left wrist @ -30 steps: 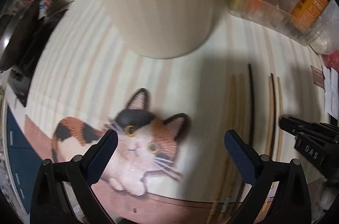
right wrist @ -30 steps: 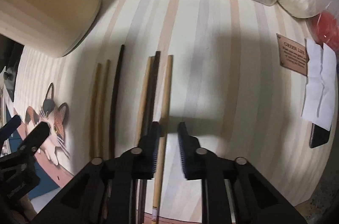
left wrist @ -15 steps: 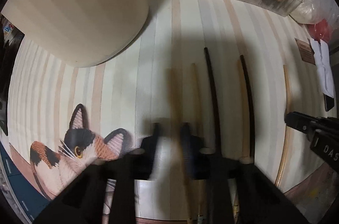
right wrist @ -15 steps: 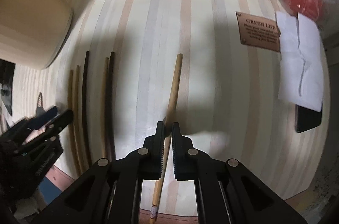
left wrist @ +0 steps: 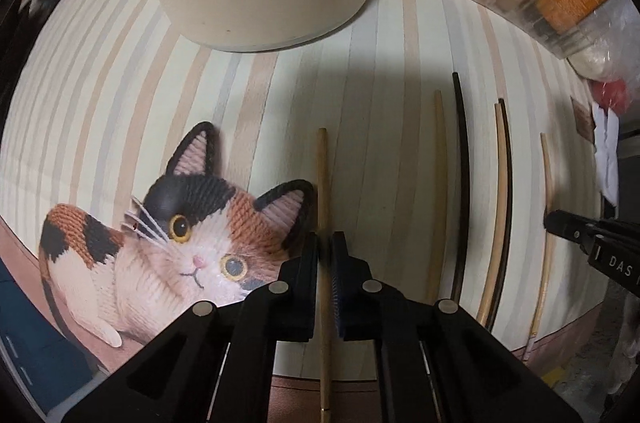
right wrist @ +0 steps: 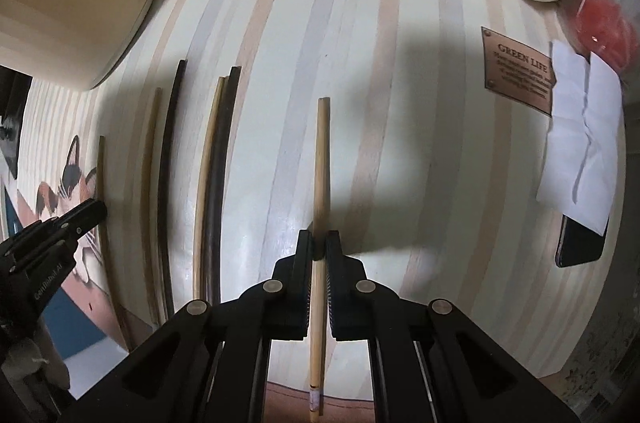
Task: Organize utensils
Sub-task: 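Grasp a wooden chopstick with the left tool while the right tool grasps another, then lift both held wooden chopsticks up over the beige chopstick holder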
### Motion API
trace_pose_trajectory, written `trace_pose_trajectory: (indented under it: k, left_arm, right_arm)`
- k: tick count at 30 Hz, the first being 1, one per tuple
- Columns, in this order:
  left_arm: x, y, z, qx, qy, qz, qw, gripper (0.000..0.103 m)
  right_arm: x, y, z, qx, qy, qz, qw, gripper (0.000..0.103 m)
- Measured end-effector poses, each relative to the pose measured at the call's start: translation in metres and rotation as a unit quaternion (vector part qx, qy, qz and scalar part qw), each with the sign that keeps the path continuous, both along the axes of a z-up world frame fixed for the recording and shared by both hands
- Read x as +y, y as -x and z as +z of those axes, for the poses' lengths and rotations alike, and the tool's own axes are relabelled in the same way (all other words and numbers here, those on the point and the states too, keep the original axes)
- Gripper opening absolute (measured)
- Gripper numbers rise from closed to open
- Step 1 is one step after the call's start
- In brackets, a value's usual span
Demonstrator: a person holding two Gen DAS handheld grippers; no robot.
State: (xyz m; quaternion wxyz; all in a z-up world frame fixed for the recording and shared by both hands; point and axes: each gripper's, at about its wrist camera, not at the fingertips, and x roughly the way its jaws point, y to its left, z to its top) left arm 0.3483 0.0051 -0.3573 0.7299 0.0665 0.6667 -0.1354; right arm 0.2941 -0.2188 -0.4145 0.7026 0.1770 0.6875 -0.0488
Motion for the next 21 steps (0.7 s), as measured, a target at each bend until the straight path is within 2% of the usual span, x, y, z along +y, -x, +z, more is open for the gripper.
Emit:
trace_pose_trajectory:
  k: [3,7,15,21]
  left_arm:
    - [0.006,-0.005,-0.002,0.006,0.004,0.009,0.9999,0.009]
    - [0.001,-0.031,-0.003,0.004,-0.005,0.0,1.0,0.009]
    - [-0.015,-0.025,0.002,0.0,-0.021,-0.008,0.9998,0.009]
    - [-0.041,-0.012,-0.001,-0.021,-0.049,-0.033,0.998,0.008]
  right_arm:
    - [-0.007,-0.005,-0.002,0.014,-0.012,-0.016,1.0,0.007]
    - [-0.01,-0.009,-0.002,0.022,-0.005,-0.022,0.999,0.007]
    - [-0.007,-0.029,-0.004,0.026,0.023,-0.02,0.999,0.008]
    - [-0.013,-0.035,-0.009,0.041,0.001,-0.036,0.999,0.008]
